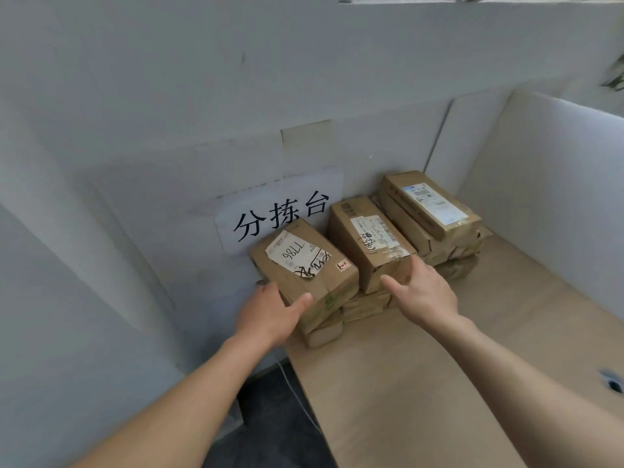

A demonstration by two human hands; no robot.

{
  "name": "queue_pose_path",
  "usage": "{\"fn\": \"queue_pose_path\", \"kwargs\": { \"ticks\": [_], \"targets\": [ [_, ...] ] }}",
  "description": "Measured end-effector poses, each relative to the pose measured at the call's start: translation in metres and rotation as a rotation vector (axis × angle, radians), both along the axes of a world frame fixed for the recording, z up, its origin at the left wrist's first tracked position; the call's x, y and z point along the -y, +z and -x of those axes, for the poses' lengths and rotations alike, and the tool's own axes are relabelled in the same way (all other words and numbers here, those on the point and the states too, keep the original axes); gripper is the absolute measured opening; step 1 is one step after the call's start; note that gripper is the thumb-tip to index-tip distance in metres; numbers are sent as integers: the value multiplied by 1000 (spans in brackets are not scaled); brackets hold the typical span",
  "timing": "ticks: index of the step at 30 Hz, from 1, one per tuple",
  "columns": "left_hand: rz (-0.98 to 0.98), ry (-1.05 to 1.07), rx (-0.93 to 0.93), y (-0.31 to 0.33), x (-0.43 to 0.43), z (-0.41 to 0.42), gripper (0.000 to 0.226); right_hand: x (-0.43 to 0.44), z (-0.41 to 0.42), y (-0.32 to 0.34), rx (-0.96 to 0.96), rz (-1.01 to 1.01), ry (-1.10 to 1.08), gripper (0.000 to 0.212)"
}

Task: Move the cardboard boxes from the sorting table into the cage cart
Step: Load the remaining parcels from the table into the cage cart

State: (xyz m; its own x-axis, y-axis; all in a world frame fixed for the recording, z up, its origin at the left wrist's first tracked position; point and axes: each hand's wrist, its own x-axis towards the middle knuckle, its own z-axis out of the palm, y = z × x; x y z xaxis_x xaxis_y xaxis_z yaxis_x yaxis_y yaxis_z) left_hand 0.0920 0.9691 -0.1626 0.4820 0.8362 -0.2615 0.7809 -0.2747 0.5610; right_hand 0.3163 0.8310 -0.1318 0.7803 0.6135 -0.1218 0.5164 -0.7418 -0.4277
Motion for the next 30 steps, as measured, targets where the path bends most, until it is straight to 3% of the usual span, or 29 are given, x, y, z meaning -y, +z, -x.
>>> {"fn": "queue_pose_path", "kwargs": {
  "ticks": [7, 14, 23, 30],
  "targets": [
    [90, 126, 121, -21, -26, -13, 90, -26, -22, -23, -163, -86, -247, 79],
    [163, 126, 137, -33, -43, -18, 61, -44, -28, -32, -226, -169, -353, 74],
    [175, 58, 276, -23, -50, -39, 58, -43, -27, -42, -300, -269, -395, 69],
    [173, 30, 258, -26, -59, -45, 57, -39, -32, -45, -312, -288, -370, 70]
  ]
}}
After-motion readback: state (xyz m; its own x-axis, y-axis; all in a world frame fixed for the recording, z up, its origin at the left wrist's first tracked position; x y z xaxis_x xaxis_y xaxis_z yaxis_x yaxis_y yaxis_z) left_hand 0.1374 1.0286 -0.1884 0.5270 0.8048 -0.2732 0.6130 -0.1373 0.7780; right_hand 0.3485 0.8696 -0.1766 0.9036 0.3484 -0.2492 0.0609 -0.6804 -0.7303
